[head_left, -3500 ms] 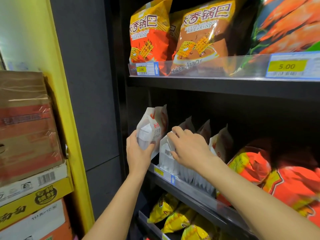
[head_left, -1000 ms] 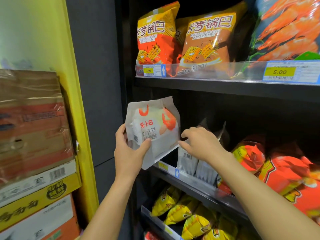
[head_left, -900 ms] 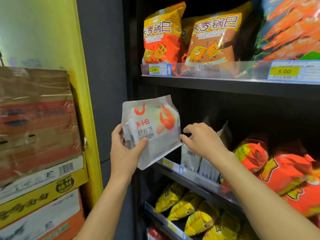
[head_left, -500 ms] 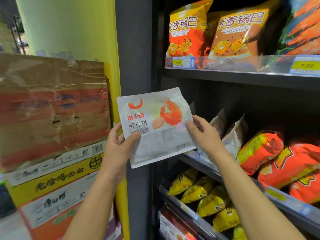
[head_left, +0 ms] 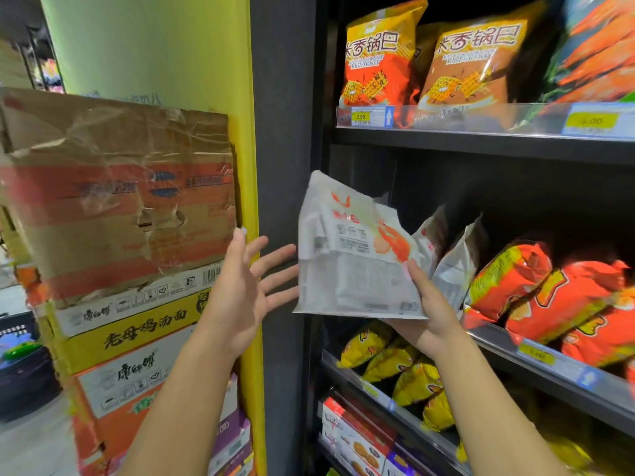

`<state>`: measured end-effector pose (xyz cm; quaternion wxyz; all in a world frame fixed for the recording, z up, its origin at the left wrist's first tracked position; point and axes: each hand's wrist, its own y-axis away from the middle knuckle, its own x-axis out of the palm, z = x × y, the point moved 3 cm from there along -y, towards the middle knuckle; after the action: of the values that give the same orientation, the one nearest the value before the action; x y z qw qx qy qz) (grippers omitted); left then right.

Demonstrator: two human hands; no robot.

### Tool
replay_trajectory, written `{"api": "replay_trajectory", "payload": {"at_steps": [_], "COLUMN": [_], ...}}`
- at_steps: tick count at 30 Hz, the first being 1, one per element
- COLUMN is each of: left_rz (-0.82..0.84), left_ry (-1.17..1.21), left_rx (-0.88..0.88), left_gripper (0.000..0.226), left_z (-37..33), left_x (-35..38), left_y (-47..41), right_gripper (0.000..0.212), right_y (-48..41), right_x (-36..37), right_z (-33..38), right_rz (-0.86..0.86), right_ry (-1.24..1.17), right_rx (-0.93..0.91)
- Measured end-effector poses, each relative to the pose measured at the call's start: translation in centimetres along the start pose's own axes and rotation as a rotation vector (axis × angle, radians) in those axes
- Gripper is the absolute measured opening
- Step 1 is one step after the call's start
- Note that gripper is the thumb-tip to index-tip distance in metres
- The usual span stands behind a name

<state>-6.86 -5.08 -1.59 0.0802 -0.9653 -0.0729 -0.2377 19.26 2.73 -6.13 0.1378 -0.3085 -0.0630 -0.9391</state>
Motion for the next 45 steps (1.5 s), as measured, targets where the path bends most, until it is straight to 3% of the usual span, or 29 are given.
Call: {"api": "replay_trajectory", "payload": {"at_steps": [6, 9, 13, 17, 20, 23, 28, 33, 37, 45], "left_rz": [0.017, 0.051, -0.005, -0.104, -0.160, -0.155, -0.158, -0.154, -0.081, -0.053], "left_ry": [-0.102, -0.282, -0.481, -0.299, -0.037, 0.064, 0.049, -0.119, -0.155, -0.153], "left_rx": [-0.022, -0.031, 0.003, -0.036, -0.171, -0.213, -0.164, -0.126, -0.203, -0.205], "left_gripper": [0.065, 0.049, 0.055, 0.029, 0.028, 0.026, 0.024, 0.024, 0.023, 0.025], "left_z": [0.0, 0.7, 2.3, 3.5, 4.5, 4.8, 4.5, 2.9, 1.2, -0.7], "left_x": [0.5, 1.6, 1.8, 0.8, -0.1, 0.0, 0.1, 0.4, 0.4, 0.7], "left_y": [0.8, 1.3, 1.0, 0.8, 1.3, 2.0, 2.4, 2.4, 2.7, 2.7], "right_gripper": [0.060, 0.057, 0.045, 0.062, 0.066, 0.071, 0.086, 0.064, 0.044, 0.041], "right_y": [0.9, 1.2, 1.8, 2.9, 4.0, 4.6, 4.8, 4.6, 4.1, 3.5], "right_x": [-0.6, 0.0, 2.0, 2.8, 3.2, 3.6, 4.4, 4.5, 4.2, 5.0], "right_z": [0.4, 0.7, 1.1, 1.6, 1.9, 1.8, 2.1, 2.1, 2.2, 2.5], "right_rz": [-0.036, -0.020, -0.044, -0.064, -0.057, -0.049, -0.061, 0.022, -0.022, -0.049], "right_ry": [-0.025, 0.124, 0.367, 0.349, 0.291, 0.292, 0.454, 0.784, 0.575, 0.356], "right_rx": [-0.012, -0.054, -0.083, -0.065, -0.094, -0.111, -0.110, -0.048, 0.084, 0.160]}}
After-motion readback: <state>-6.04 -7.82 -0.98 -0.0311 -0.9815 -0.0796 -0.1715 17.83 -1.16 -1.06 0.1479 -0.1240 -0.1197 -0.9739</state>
